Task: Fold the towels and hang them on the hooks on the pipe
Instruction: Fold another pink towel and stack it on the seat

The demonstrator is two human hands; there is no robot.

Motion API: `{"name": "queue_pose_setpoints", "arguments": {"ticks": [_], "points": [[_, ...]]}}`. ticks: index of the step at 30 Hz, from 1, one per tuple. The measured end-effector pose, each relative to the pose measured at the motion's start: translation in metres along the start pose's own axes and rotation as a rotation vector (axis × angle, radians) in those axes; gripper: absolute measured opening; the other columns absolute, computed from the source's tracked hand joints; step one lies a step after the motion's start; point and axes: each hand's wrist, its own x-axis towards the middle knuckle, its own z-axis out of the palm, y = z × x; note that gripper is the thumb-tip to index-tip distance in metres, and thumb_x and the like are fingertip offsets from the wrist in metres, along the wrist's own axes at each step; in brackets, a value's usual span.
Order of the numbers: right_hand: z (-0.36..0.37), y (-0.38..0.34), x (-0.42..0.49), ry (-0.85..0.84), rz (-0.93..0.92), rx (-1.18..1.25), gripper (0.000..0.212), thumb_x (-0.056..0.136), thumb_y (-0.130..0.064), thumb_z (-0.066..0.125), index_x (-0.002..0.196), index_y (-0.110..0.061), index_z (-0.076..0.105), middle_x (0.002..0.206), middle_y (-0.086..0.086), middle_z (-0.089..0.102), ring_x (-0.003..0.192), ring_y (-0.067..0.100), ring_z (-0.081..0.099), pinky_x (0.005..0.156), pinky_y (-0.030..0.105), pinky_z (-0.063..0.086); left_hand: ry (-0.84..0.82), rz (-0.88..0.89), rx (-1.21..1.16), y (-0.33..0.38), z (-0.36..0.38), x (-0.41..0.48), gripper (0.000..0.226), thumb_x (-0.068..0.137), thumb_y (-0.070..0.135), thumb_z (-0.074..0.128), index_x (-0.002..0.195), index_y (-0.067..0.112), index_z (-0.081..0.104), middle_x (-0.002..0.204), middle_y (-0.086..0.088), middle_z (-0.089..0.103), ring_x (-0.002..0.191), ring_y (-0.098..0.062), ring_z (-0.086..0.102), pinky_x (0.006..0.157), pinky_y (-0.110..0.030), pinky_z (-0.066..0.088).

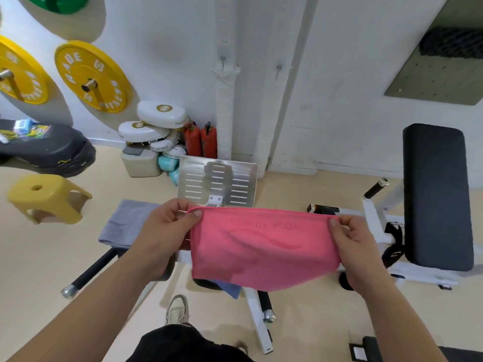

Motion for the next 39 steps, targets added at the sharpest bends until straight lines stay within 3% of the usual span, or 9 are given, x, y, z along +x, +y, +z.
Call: {"name": "queue_pose_setpoints", "arguments": {"ticks": [7,13,15,19,23,28,34,36,39], "points": [[0.073,-0.024,-0.005,-0.076,0.179,0.186,0.014,0.101,-0.014,0.062,0.105,0.000,0.065,0.080,0.008,0.063,0.066,0.018,0.055,0.051,0.032,0.050,0.031,-0.218,-0.183,0.005,-0.027,0.014,0.014,0.097,0.016,0.070,0.101,0.004,0.074,0.093,-0.017,0.079,0.077,-0.023,0.075,0.070,-0.034,0.063],[0.166,-0.068,-0.046,-0.198,0.070,0.239,0.003,0.088,-0.001,0.075,0.087,-0.003,0.074,0.072,0.009,0.076,0.065,0.018,0.071,0.064,0.038,0.061,-0.015,-0.046,-0.087,0.015,-0.019,0.016,0.011,0.095,0.018,0.072,0.098,0.019,0.082,0.093,-0.022,0.077,0.083,-0.029,0.072,0.086,-0.058,0.059],[0.198,-0.075,-0.056,-0.202,0.026,0.216,0.004,0.085,0.000,0.079,0.086,-0.004,0.078,0.079,0.011,0.079,0.072,0.015,0.073,0.070,0.028,0.061,-0.048,0.008,-0.057,0.018,-0.018,0.017,0.021,0.100,0.014,0.065,0.099,0.024,0.083,0.089,-0.013,0.080,0.085,-0.022,0.075,0.086,-0.053,0.062],[0.240,-0.090,-0.061,-0.117,0.003,0.202,0.009,0.081,0.003,0.081,0.084,-0.006,0.080,0.076,0.005,0.080,0.069,0.006,0.073,0.067,0.016,0.057,-0.106,0.085,-0.005,0.032,-0.039,0.030,0.035,0.103,0.008,0.056,0.095,0.029,0.083,0.087,0.009,0.081,0.084,-0.005,0.076,0.074,-0.020,0.059],[0.262,-0.103,-0.055,0.003,0.011,0.131,0.012,0.083,-0.001,0.081,0.083,-0.013,0.082,0.075,0.001,0.080,0.070,0.009,0.074,0.069,0.019,0.059,-0.173,0.124,0.061,0.038,-0.061,0.056,0.033,0.104,0.012,0.056,0.093,0.032,0.081,0.084,0.004,0.080,0.082,-0.015,0.076,0.078,-0.035,0.062],[0.278,-0.115,-0.057,0.072,0.017,0.096,0.017,0.087,-0.002,0.077,0.082,-0.018,0.080,0.075,-0.001,0.079,0.068,0.007,0.073,0.066,0.016,0.057,-0.288,0.179,0.076,0.044,-0.072,0.072,0.032,0.103,0.008,0.056,0.090,0.025,0.080,0.082,-0.004,0.077,0.074,-0.009,0.068,0.070,-0.023,0.058],[0.284,-0.121,-0.060,-0.032,0.057,0.136,0.028,0.100,-0.012,0.061,0.090,-0.028,0.082,0.091,0.017,0.075,0.086,0.036,0.072,0.091,0.052,0.060,-0.351,0.171,0.035,0.052,-0.081,0.086,0.030,0.093,0.001,0.069,0.102,0.028,0.079,0.094,0.004,0.081,0.092,-0.012,0.077,0.083,-0.024,0.061],[0.283,-0.127,-0.056,-0.070,0.057,0.181,0.027,0.095,-0.010,0.061,0.092,-0.026,0.082,0.095,0.020,0.074,0.086,0.029,0.074,0.093,0.049,0.059,-0.306,0.218,0.051,0.053,-0.084,0.092,0.029,0.093,0.001,0.069,0.101,0.028,0.079,0.092,0.004,0.081,0.091,-0.015,0.077,0.084,-0.029,0.062],[0.274,-0.132,-0.045,-0.050,-0.204,-0.109,0.037,0.088,-0.003,0.068,0.094,-0.039,0.076,0.099,-0.006,0.073,0.091,0.012,0.073,0.083,0.032,0.061,-0.315,0.308,0.147,0.057,-0.089,0.100,0.033,0.098,0.002,0.062,0.104,0.029,0.079,0.092,0.007,0.080,0.087,-0.014,0.076,0.077,-0.030,0.062]]}}
